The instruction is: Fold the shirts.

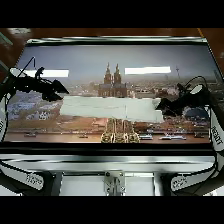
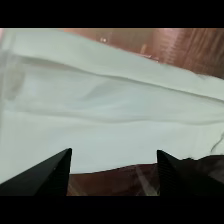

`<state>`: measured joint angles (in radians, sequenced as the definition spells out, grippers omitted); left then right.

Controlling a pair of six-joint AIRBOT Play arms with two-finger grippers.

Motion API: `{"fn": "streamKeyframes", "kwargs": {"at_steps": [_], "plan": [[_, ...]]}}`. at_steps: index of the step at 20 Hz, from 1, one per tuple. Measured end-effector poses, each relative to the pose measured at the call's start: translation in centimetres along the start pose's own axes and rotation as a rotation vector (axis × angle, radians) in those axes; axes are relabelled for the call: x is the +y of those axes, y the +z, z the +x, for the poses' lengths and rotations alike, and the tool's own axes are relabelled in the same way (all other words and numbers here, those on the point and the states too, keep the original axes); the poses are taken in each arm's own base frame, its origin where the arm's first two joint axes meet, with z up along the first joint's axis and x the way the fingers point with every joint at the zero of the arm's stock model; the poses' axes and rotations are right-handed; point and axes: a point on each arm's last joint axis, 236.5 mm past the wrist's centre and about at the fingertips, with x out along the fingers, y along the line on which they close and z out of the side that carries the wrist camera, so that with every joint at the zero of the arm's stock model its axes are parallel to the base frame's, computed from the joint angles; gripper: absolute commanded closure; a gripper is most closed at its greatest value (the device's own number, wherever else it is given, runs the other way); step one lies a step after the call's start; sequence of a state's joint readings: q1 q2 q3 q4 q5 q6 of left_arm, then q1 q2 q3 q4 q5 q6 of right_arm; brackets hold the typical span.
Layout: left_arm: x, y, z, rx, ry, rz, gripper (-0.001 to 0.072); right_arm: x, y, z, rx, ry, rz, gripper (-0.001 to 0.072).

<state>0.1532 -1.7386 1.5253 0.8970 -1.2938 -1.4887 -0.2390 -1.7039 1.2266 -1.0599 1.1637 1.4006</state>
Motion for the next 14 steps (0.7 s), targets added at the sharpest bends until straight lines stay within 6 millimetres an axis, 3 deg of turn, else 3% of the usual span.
{"fn": "streamKeyframes", "kwargs": {"at_steps": [3,6,7,8,10,12,14], "plan": [[-2.2,-1.0,0.7,0.021,-0.006,0.057,0.0113,1.4,-0.6,1.7,0.048,0.082,0.039,0.0048],[-4.5,-1.9,1.2,0.034,-0.018,0.123,0.0113,1.9,-1.0,3.5,0.08,0.117,0.063,0.053],[-5.2,-2.2,1.4,0.036,-0.022,0.142,0.0115,2.0,-1.0,3.9,0.082,0.12,0.065,0.0655],[-6.0,-2.4,1.6,0.033,-0.029,0.157,0.0236,2.1,-0.9,3.9,0.08,0.124,0.066,0.0656],[-7.7,-2.6,2.3,0.022,-0.047,0.186,0.0634,2.6,-0.5,3.6,0.057,0.136,0.066,0.0656],[-9.9,-3.1,3.4,0.017,-0.077,0.234,0.0673,3.3,0.3,1.7,0.003,0.14,0.04,0.0656],[-12.4,-4.4,5.6,0.03,-0.106,0.304,0.0673,5.8,0.7,-1.7,-0.057,0.195,0.017,0.0656]]}}
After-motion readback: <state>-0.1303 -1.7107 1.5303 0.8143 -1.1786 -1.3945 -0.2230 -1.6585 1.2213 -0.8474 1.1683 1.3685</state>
